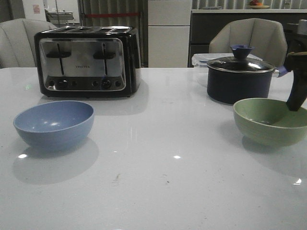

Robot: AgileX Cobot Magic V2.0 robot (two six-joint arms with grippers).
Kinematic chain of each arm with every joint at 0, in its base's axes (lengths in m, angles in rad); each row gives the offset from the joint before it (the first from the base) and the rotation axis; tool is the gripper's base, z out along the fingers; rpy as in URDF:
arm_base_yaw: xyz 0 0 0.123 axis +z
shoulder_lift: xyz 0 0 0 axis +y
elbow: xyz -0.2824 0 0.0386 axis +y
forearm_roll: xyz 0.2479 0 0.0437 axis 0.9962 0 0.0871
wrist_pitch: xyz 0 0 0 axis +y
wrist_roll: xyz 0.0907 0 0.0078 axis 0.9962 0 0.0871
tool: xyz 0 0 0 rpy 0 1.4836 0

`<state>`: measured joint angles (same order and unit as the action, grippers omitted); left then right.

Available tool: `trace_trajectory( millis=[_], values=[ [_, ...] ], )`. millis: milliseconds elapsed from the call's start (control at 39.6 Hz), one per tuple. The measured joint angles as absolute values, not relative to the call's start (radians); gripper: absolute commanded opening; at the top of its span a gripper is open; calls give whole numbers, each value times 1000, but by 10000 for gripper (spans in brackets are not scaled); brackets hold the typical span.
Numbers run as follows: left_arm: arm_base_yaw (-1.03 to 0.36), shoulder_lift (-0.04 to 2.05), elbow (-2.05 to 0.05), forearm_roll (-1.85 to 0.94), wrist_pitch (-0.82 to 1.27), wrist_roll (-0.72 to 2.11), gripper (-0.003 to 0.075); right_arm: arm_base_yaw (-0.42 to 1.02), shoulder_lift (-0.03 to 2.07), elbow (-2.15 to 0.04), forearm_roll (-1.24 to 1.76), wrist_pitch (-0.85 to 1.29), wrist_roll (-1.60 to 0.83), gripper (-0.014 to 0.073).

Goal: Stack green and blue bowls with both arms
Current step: 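Lower the right gripper and grasp the rim of the pale green bowl, then slide the green bowl with the right gripper toward the table center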

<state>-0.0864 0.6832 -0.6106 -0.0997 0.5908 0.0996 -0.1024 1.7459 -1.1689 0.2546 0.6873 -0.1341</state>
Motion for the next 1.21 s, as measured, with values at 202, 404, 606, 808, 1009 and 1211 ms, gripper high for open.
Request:
trace_trajectory(
  millis=[202, 404, 606, 808, 1009, 1211],
  values=[
    [-86, 683, -611, -100, 591, 100, 505, -102, 1904, -1291, 257, 734, -138, 209],
    [-86, 683, -611, -100, 591, 100, 505, -100, 1907, -1320, 257, 772, -145, 82],
    [-86, 683, -611, -100, 591, 100, 505, 44, 1785, -1322, 253, 796, -187, 82],
    [-86, 683, -611, -100, 591, 100, 505, 295, 1782, -1322, 255, 798, -200, 82],
    [-86, 683, -611, -100, 591, 100, 505, 437, 1850, -1319, 257, 770, -201, 104],
    [-86, 683, -611, -100, 591, 100, 505, 456, 1910, -1319, 257, 750, -201, 358]
  ],
)
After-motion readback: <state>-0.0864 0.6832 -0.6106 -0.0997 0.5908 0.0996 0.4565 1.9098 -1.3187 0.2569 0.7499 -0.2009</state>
